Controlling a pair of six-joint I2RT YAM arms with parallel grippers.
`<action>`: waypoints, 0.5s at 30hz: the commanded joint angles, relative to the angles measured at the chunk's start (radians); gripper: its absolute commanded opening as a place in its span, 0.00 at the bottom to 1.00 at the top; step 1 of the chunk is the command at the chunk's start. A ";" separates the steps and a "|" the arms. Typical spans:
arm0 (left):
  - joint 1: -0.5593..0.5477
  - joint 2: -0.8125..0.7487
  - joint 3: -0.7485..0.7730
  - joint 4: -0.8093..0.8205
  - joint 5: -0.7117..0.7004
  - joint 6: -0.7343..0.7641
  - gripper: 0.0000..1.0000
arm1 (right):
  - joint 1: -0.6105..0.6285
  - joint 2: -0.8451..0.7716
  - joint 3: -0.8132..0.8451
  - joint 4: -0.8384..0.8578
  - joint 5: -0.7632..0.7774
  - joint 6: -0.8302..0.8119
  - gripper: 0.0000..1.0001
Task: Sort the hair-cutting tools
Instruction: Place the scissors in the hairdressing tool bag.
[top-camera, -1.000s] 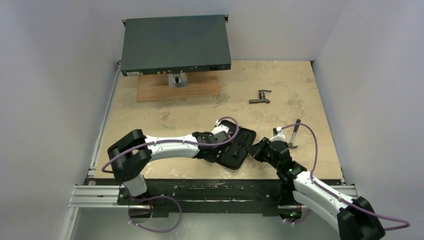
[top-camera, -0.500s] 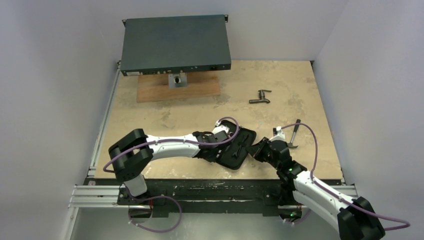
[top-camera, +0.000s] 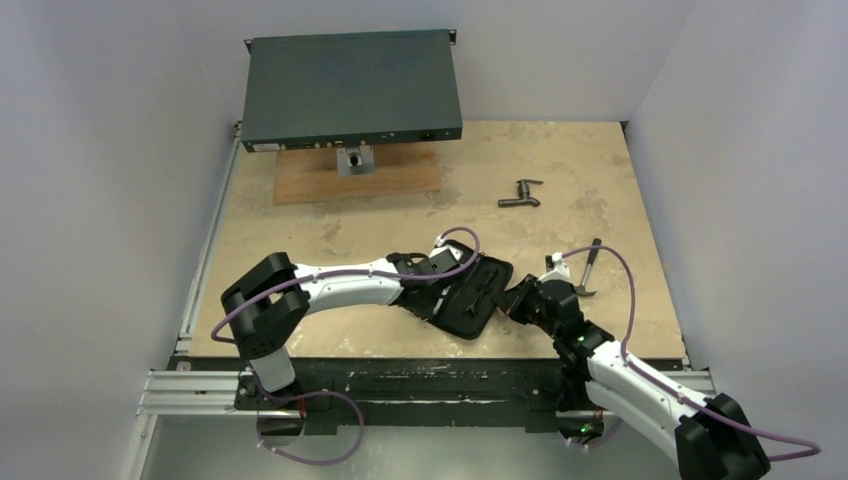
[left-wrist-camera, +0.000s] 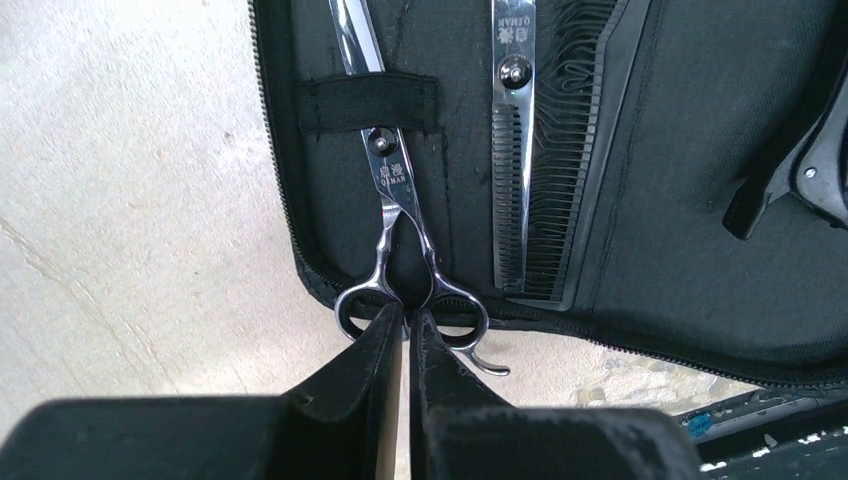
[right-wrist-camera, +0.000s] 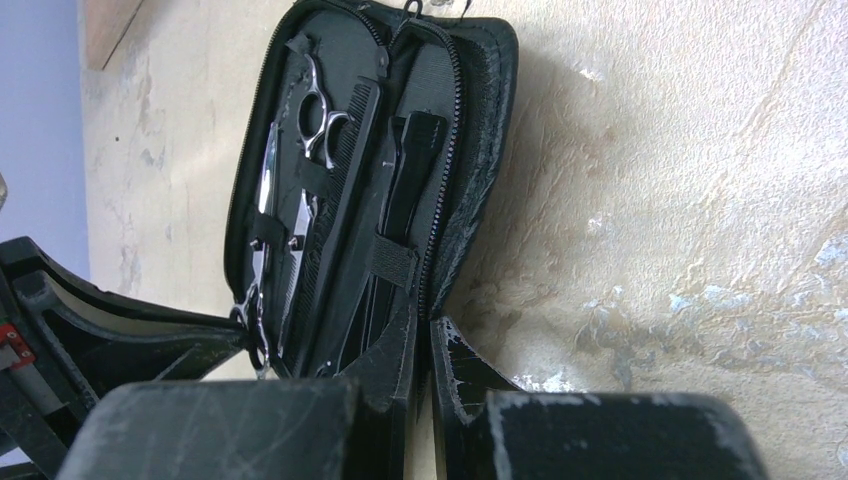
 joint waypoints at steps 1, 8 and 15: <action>0.037 0.026 0.057 0.049 0.019 0.053 0.00 | 0.010 0.009 0.029 -0.025 -0.047 -0.035 0.00; 0.059 0.073 0.114 0.036 0.009 0.070 0.00 | 0.009 0.005 0.030 -0.029 -0.058 -0.038 0.00; 0.063 0.013 0.092 0.014 -0.030 0.063 0.00 | 0.010 -0.004 0.027 -0.034 -0.053 -0.036 0.00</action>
